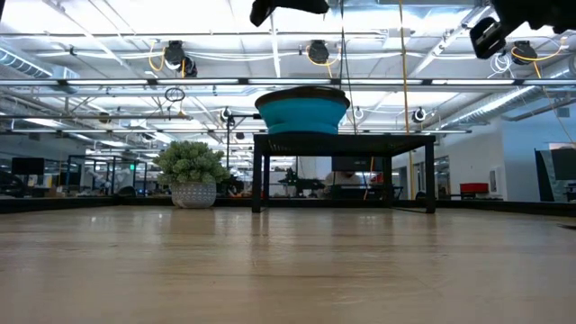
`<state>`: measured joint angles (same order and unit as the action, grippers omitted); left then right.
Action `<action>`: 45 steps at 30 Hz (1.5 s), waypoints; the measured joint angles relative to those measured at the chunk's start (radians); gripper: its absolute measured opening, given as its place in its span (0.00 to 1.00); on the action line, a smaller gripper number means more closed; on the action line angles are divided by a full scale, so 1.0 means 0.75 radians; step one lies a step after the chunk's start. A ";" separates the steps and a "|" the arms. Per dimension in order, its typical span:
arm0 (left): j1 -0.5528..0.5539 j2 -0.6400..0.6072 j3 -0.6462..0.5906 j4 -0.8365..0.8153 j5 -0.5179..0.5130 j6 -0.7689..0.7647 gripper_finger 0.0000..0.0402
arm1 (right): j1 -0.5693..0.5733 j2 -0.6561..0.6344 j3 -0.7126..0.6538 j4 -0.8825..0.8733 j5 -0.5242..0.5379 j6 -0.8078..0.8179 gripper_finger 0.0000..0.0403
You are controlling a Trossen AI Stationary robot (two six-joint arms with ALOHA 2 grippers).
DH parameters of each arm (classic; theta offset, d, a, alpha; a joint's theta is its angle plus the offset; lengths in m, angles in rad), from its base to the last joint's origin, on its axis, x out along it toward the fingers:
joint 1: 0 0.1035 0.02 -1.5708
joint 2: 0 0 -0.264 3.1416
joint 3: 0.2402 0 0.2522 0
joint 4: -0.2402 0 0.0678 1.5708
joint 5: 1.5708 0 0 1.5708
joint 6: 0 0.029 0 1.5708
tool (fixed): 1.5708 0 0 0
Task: Pick & Place Fruit
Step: Put the yellow table knife on the shelf
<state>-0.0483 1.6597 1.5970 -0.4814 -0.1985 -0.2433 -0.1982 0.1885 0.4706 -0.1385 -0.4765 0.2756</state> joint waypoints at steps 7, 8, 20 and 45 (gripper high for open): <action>0.006 -0.110 -0.213 0.198 0.057 0.032 0.01 | 0.069 0.140 0.001 0.017 0.006 0.016 0.00; 0.007 -0.135 -0.257 0.205 0.057 0.038 0.01 | 0.080 0.164 0.001 0.021 0.009 0.030 0.00; 0.008 -0.574 -0.817 0.507 0.141 0.054 0.01 | 0.251 0.434 0.045 0.099 0.245 0.125 0.00; 0.018 -1.321 -1.456 0.578 0.209 0.042 0.01 | 0.770 1.164 0.649 -0.342 0.878 0.551 0.00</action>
<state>-0.0345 0.6688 0.5048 -0.0480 -0.0422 -0.2119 0.3792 1.0616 0.9571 -0.3947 0.1817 0.6890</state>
